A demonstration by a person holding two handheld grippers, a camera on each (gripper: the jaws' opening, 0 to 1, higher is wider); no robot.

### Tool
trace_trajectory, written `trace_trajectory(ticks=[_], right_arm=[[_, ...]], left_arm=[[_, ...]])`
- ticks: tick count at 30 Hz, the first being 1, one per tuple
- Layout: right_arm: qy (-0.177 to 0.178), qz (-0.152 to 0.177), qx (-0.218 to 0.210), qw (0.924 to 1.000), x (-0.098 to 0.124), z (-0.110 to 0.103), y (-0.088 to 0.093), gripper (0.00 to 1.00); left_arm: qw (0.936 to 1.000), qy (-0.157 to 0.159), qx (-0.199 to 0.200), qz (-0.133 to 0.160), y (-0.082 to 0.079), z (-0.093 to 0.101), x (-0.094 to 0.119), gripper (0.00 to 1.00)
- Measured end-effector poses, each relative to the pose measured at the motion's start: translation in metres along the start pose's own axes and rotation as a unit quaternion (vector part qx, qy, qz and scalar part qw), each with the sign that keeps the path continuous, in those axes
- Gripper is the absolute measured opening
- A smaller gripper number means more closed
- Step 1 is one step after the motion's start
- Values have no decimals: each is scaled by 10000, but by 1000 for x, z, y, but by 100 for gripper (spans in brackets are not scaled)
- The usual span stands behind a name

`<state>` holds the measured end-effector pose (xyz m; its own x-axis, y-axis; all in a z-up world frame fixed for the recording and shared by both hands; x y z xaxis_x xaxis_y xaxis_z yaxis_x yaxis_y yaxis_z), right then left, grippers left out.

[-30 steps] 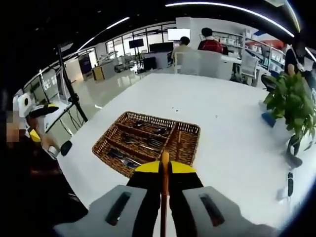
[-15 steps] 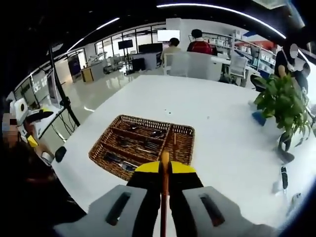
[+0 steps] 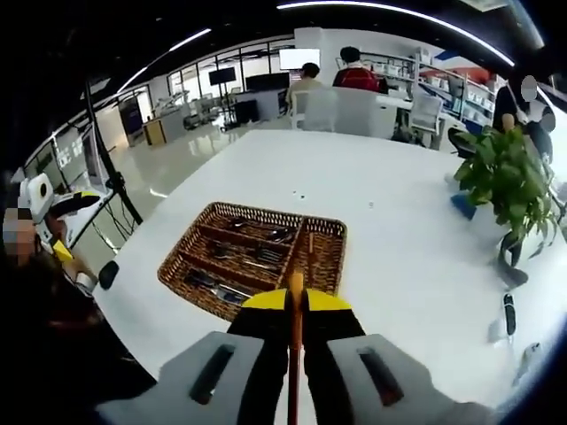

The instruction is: Arrange the knives, forks, and spoons in their matching storage slots by inserting each utensil handle-first until every utensil is classified and aligned in the correct compartment

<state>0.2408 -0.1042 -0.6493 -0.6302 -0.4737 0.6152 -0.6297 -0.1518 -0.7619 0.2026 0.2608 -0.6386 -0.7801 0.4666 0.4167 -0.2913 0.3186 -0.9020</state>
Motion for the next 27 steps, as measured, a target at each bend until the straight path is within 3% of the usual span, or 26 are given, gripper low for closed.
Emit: trace_trajectory(ticks=[12,27], right_arm=[[-135,-68,76,9999,-24,10,-11,2],[-125,-46,92,9999,-54,18,-32,2]], left_arm=[[9999,-18,-47,-132,-2,7,-3,100],[9996,-224,-50,-131,-6,-5,3,100]])
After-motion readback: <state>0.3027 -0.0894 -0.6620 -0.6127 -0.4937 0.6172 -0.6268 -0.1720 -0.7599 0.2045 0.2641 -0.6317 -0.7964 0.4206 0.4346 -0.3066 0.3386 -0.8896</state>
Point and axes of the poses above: the point that each gripper's makers call its tool centre point, and the gripper's own axes: x roughly backward along the fingers, z roughly to its right, y roughly out of its underside, the point moved 2 cm from there along x, roughly backward along the fingers, and after that the axes turned 14 degrees about -y, right-handed, at the moved point
